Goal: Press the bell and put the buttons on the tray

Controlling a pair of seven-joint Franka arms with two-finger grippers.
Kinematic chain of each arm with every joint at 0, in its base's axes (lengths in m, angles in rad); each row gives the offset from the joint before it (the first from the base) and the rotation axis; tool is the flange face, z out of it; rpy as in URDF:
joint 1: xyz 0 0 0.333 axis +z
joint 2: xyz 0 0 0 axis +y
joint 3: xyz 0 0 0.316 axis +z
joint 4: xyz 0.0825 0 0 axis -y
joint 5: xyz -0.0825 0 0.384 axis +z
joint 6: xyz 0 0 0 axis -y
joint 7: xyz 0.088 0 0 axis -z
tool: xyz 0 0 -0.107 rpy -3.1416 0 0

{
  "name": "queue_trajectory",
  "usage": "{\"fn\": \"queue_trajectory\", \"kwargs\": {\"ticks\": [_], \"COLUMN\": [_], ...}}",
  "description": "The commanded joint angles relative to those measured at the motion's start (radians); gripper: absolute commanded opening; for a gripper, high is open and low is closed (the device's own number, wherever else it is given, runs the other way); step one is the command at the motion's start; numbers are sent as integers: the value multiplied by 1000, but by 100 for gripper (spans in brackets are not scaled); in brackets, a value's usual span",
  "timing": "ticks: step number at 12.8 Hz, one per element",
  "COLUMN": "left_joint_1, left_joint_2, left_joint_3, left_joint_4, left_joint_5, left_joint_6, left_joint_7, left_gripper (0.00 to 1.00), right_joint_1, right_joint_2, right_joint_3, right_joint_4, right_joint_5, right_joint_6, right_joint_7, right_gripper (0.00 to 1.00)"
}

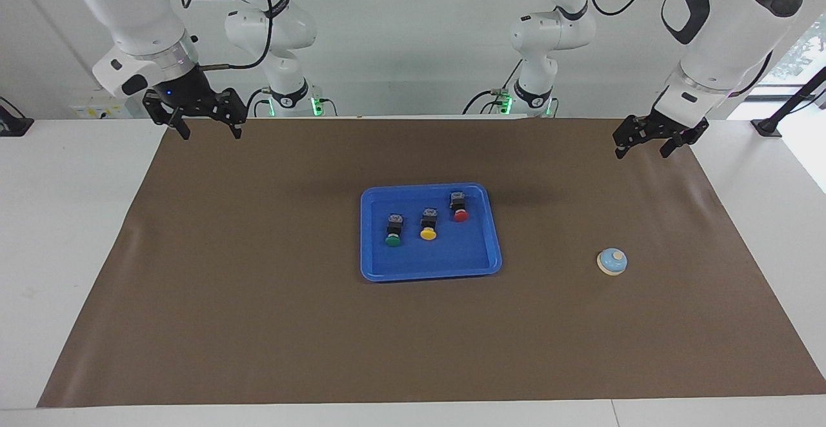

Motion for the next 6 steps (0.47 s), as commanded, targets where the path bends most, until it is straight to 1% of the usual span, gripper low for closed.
{"fn": "queue_trajectory", "kwargs": {"ticks": [1, 6], "left_joint_1": [-8, -8], "left_joint_2": [-21, -17], "left_joint_3": [9, 9], "left_joint_4": [-19, -13], "left_joint_5": [-15, -15], "left_joint_6": [-4, -6], "left_joint_7": [27, 27], "left_gripper": [100, 100], "right_joint_1": [-24, -16], "right_joint_2": [-17, -17], "right_joint_3": [17, 18], "right_joint_4": [-19, -18], "right_joint_5": [10, 10], "right_joint_6": [-16, -28], "right_joint_7": [-22, -26], "right_gripper": [100, 100]}}
